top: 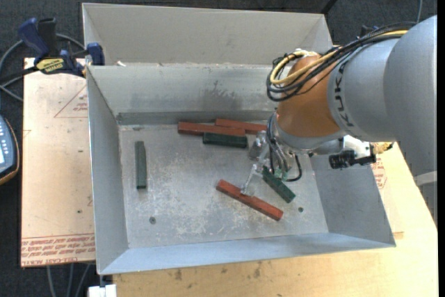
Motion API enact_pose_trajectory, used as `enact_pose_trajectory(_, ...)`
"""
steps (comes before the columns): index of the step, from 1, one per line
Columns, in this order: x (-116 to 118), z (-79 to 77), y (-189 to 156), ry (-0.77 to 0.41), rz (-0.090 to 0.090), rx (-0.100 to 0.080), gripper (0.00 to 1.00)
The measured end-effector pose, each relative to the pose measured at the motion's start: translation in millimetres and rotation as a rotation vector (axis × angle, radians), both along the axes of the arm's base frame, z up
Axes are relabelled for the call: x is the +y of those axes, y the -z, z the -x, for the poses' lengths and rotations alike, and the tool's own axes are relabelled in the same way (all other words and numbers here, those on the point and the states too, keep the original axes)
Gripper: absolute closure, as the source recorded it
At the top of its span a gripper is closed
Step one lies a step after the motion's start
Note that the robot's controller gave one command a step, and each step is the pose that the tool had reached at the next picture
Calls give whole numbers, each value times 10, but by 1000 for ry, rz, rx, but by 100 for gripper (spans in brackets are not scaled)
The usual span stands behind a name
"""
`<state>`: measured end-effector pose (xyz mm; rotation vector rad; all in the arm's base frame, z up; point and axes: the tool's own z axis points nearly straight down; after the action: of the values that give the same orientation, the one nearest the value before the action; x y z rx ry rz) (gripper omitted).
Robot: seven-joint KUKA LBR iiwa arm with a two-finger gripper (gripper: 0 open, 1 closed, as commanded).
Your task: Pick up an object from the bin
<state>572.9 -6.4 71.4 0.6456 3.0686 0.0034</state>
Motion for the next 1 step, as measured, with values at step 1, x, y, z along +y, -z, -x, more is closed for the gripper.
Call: enact_pose_trajectory(1,-240,921,-56,-15,1,5,0)
